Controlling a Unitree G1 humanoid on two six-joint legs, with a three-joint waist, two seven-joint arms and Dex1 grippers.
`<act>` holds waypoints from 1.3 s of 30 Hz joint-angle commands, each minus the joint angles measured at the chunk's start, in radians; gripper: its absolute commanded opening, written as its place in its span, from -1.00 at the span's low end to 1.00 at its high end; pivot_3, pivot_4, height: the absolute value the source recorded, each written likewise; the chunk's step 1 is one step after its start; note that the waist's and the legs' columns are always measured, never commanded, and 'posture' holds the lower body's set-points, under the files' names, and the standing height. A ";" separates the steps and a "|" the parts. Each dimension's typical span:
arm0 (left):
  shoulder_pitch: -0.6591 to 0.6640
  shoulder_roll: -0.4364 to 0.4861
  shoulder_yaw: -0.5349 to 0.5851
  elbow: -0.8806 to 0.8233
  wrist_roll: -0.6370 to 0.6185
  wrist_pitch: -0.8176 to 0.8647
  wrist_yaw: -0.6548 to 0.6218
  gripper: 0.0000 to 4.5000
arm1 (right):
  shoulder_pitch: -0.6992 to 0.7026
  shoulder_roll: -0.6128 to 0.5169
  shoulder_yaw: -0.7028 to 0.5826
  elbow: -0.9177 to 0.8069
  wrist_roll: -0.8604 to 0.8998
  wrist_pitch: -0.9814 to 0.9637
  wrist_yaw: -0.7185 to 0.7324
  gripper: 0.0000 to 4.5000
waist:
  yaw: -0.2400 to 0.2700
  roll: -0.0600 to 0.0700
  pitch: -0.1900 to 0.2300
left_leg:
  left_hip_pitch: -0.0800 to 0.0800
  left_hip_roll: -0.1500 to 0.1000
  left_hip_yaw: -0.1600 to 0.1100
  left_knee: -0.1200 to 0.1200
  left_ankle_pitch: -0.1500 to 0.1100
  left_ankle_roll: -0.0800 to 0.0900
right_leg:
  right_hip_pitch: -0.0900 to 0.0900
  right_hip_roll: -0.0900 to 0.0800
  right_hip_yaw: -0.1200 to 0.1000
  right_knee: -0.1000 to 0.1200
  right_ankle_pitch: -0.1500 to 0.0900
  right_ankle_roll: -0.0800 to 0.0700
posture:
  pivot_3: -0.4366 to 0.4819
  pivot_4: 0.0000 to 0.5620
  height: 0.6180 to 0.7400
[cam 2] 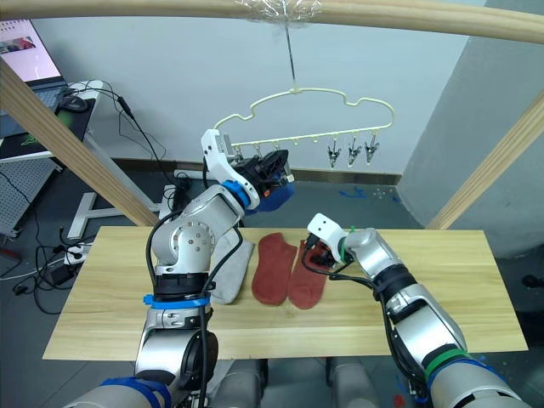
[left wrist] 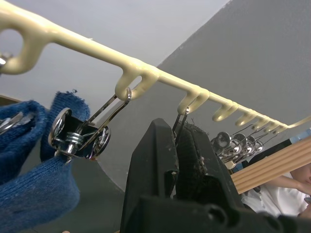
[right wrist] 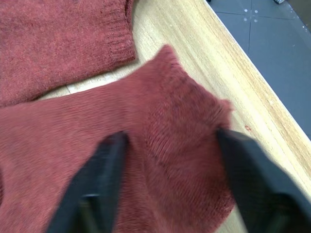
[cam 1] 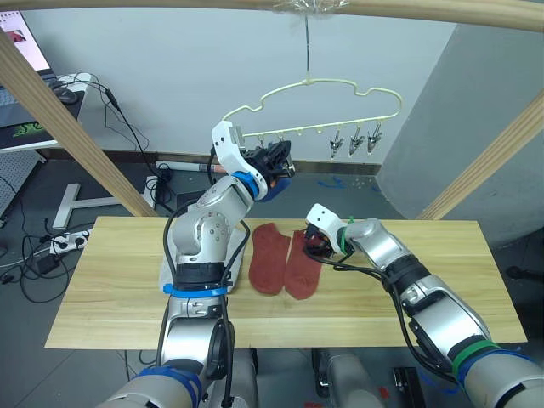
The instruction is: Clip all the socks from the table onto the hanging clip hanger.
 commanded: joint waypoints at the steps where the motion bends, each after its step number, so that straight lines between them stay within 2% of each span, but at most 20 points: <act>1: -0.010 -0.003 0.004 -0.039 -0.019 -0.014 0.001 -1.00 | 0.030 -0.007 -0.005 -0.018 -0.021 0.014 0.015 -0.36 | 0.000 0.000 0.000 | 0.000 0.000 0.000 0.000 0.000 0.000 | 0.000 0.000 0.000 0.000 0.000 0.000 | 0.11 -0.15 1.00; 5: -0.008 0.002 0.009 -0.038 -0.025 -0.006 -0.003 -1.00 | 0.044 -0.013 -0.010 -0.043 -0.029 0.026 0.021 -0.97 | 0.000 0.000 0.000 | 0.000 0.000 0.000 0.000 0.000 0.000 | 0.000 0.000 0.000 0.000 0.000 0.000 | 0.09 -0.15 1.00; 6: -0.009 0.003 0.015 -0.035 -0.033 0.003 -0.005 -1.00 | 0.049 -0.016 -0.013 -0.059 -0.029 0.036 0.019 -0.99 | 0.000 0.000 0.000 | 0.000 0.000 0.000 0.000 0.000 0.000 | 0.000 0.000 0.000 0.000 0.000 0.000 | 0.09 -0.15 1.00; 9: -0.019 0.017 0.025 -0.021 -0.056 0.047 -0.010 -1.00 | 0.065 -0.028 -0.028 -0.126 -0.021 0.073 0.019 -0.99 | -0.001 0.000 0.000 | 0.000 0.000 0.000 0.000 0.000 0.000 | 0.000 0.000 0.000 0.000 0.000 0.000 | 0.07 -0.16 1.00; 13: -0.038 0.026 0.067 0.008 -0.119 0.097 -0.017 -1.00 | 0.105 -0.062 -0.073 -0.310 0.014 0.175 0.036 -0.99 | 0.000 0.000 0.000 | 0.000 0.000 0.000 0.000 0.000 0.000 | 0.000 0.000 0.000 0.000 0.000 0.000 | 0.04 -0.19 1.00; 19: -0.079 0.026 0.171 0.066 -0.265 0.194 0.002 -1.00 | 0.208 -0.094 -0.229 -0.765 0.187 0.487 0.061 -0.99 | -0.004 0.000 0.000 | 0.000 0.000 0.000 0.000 0.000 0.000 | 0.000 0.000 0.000 0.000 0.000 0.000 | -0.01 -0.23 1.00; 25: -0.108 0.023 0.245 0.119 -0.387 0.277 0.038 -1.00 | 0.223 -0.069 -0.343 -1.001 0.375 0.733 0.049 -0.99 | -0.007 0.000 0.000 | 0.000 0.000 0.000 0.000 0.000 0.000 | 0.000 0.000 0.000 0.000 0.000 0.000 | -0.07 -0.25 1.00; 31: -0.131 0.029 0.271 0.157 -0.437 0.301 0.070 -1.00 | 0.177 -0.015 -0.444 -1.030 0.512 0.847 0.006 -0.99 | -0.007 0.000 0.000 | 0.000 0.000 0.000 0.000 0.000 0.000 | 0.000 0.000 0.000 0.000 0.000 0.000 | -0.08 -0.26 1.00; 39: -0.126 0.028 0.264 0.141 -0.461 0.305 0.095 -1.00 | 0.105 0.050 -0.508 -0.914 0.597 0.836 -0.058 -0.99 | -0.007 0.000 0.000 | 0.000 0.000 0.000 0.000 0.000 0.000 | 0.000 0.000 0.000 0.000 0.000 0.000 | -0.04 -0.27 1.00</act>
